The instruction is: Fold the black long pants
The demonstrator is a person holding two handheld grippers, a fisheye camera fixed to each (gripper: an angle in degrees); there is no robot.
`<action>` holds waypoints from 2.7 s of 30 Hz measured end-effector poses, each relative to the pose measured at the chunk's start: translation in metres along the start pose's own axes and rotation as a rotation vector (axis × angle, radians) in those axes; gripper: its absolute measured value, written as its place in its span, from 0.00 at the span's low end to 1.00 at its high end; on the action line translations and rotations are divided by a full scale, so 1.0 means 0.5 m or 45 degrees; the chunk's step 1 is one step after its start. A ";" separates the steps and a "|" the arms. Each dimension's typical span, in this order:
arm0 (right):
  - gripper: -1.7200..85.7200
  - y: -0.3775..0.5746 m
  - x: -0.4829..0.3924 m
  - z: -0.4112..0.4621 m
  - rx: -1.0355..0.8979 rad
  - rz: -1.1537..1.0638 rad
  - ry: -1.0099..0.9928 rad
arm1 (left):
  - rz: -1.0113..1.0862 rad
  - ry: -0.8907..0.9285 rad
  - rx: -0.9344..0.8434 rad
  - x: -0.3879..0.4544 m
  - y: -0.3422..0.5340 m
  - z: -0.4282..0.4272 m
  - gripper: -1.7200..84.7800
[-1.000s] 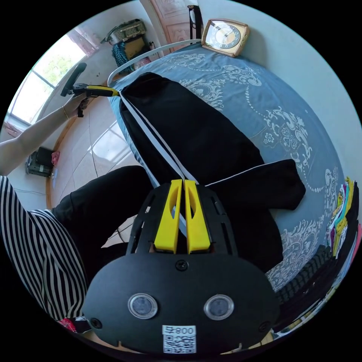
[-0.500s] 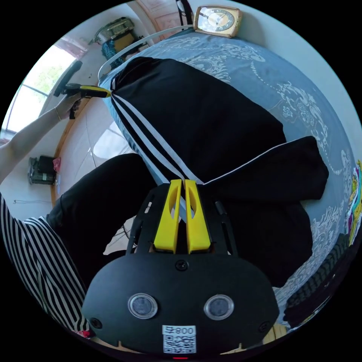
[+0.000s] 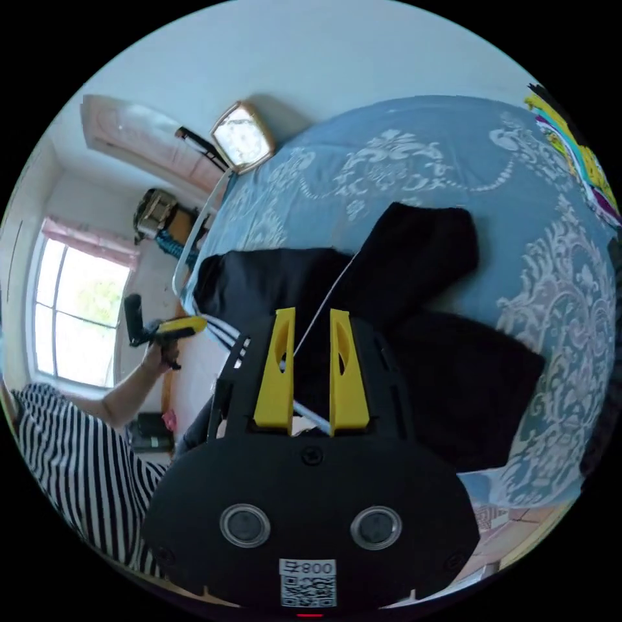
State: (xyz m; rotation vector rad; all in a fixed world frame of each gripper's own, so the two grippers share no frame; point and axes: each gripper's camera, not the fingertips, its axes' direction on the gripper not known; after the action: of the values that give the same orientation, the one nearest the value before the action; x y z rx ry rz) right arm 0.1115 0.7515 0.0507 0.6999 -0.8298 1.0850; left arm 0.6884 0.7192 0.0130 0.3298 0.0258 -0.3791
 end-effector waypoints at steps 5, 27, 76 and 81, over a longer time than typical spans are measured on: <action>0.12 -0.143 0.048 -0.033 0.000 0.081 0.237 | 0.154 0.201 -0.036 0.047 -0.107 0.186 0.07; 0.03 0.025 0.178 -0.366 0.260 0.127 -0.132 | 0.318 0.291 0.002 0.039 0.002 0.408 0.03; 0.02 0.331 0.071 -0.295 0.143 0.212 0.112 | 0.110 0.086 -0.093 -0.165 0.265 0.129 0.02; 0.02 0.307 0.006 -0.095 -0.192 0.127 0.231 | -0.172 0.047 -0.113 -0.288 0.323 0.057 0.02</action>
State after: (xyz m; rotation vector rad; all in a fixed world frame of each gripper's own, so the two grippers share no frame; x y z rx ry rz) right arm -0.0218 0.8408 0.0421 0.4309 -0.7873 1.1446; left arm 0.6128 0.9036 0.1026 0.2483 0.1012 -0.5040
